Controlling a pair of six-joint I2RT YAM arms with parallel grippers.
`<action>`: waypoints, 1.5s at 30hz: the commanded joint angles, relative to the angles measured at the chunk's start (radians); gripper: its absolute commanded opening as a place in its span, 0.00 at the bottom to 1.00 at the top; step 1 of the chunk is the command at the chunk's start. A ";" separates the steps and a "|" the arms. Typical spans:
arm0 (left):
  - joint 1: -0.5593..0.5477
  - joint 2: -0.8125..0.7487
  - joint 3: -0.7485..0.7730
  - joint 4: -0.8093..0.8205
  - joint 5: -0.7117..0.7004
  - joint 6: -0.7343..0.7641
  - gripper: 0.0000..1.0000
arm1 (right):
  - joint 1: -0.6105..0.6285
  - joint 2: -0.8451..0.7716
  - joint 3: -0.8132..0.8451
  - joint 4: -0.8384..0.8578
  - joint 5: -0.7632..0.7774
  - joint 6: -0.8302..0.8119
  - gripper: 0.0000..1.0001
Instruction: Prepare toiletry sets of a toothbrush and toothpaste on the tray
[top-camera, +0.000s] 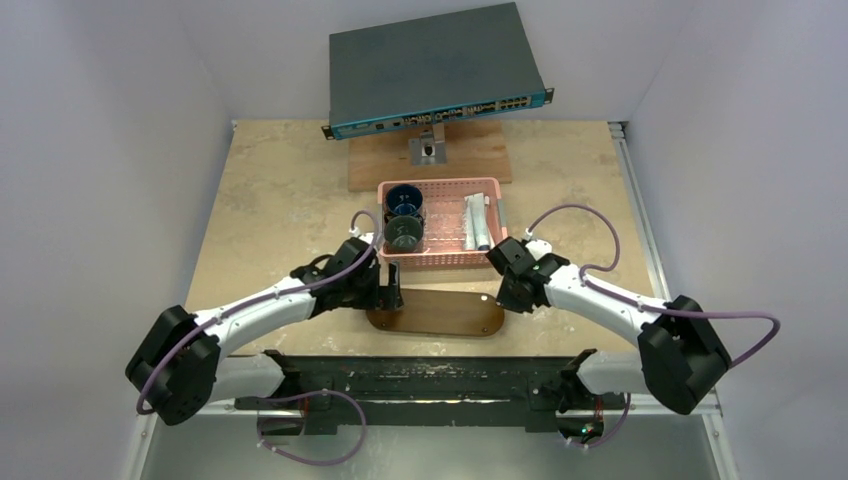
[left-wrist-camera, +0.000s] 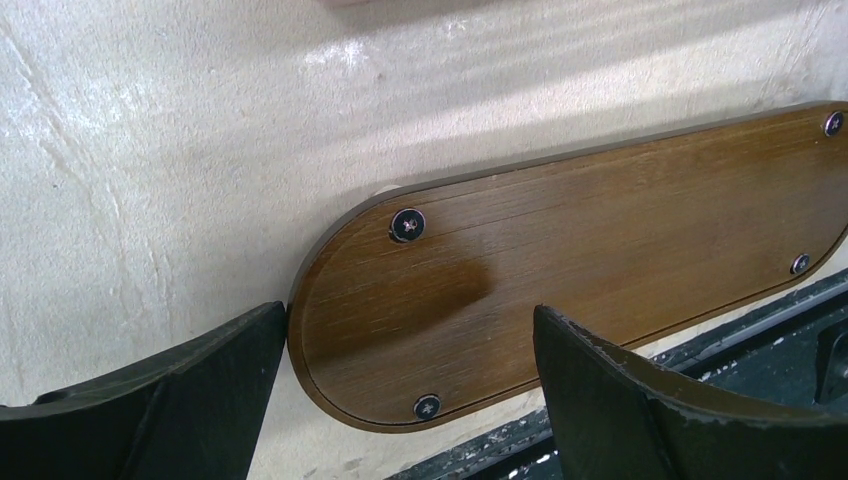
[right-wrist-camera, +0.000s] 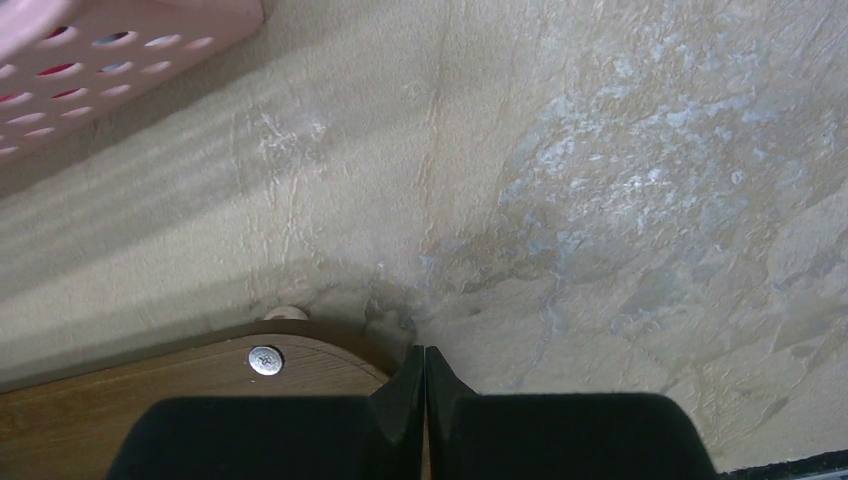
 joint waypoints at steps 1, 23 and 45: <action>0.005 -0.043 -0.019 -0.004 0.021 -0.011 0.92 | 0.008 0.007 0.044 0.033 -0.002 -0.009 0.00; -0.005 -0.128 -0.096 0.001 0.072 -0.054 0.92 | 0.026 0.061 0.101 0.031 0.009 -0.031 0.00; -0.005 0.016 0.136 -0.049 -0.081 0.044 0.93 | 0.027 -0.075 0.012 -0.125 0.048 -0.061 0.00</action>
